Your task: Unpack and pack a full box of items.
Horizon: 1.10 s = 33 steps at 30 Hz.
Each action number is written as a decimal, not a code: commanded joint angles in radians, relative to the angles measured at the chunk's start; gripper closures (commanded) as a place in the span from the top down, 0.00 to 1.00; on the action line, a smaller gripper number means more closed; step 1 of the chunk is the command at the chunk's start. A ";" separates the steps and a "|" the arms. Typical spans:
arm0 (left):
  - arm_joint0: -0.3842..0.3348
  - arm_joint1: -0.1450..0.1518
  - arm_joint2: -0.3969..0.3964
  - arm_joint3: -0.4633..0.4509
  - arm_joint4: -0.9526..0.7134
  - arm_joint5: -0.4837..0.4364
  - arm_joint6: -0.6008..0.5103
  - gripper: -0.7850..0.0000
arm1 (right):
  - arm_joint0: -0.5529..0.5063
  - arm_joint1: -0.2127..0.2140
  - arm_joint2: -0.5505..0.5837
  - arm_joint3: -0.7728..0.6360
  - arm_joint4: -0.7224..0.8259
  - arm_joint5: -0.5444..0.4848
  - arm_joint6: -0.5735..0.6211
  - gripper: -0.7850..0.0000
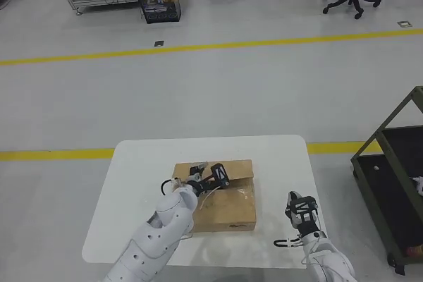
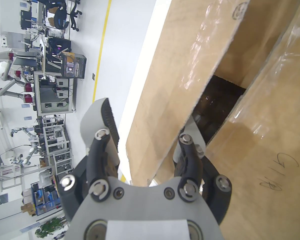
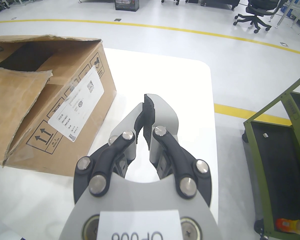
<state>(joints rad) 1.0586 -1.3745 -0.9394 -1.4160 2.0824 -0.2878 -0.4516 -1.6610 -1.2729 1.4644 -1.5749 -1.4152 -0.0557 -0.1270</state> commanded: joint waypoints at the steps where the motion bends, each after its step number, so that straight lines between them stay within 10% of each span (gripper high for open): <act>1: -0.001 0.001 -0.004 0.001 -0.001 -0.018 0.011 0.00 | 0.000 0.000 -0.001 0.001 0.001 0.002 0.001 0.00; 29: 0.118 0.009 -0.076 -0.217 -0.119 -0.121 -0.059 0.00 | -0.020 0.004 0.033 -0.045 0.032 -0.014 0.008 0.00; 30: 0.114 0.009 -0.075 -0.213 -0.111 -0.119 -0.059 0.31 | -0.021 0.004 0.034 -0.048 0.033 -0.016 0.010 0.00; 31: 0.108 0.008 -0.072 -0.206 -0.101 -0.119 -0.060 1.00 | -0.021 0.004 0.036 -0.050 0.032 -0.016 0.010 0.00; 33: 0.085 0.008 -0.060 -0.189 -0.065 -0.132 -0.050 1.00 | -0.021 0.005 0.037 -0.052 0.032 -0.017 0.011 0.00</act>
<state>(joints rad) 1.1571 -1.3665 -1.0058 -1.6154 1.9957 -0.4133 -0.5084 -1.6823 -1.2685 1.5010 -1.6264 -1.3825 -0.0724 -0.1162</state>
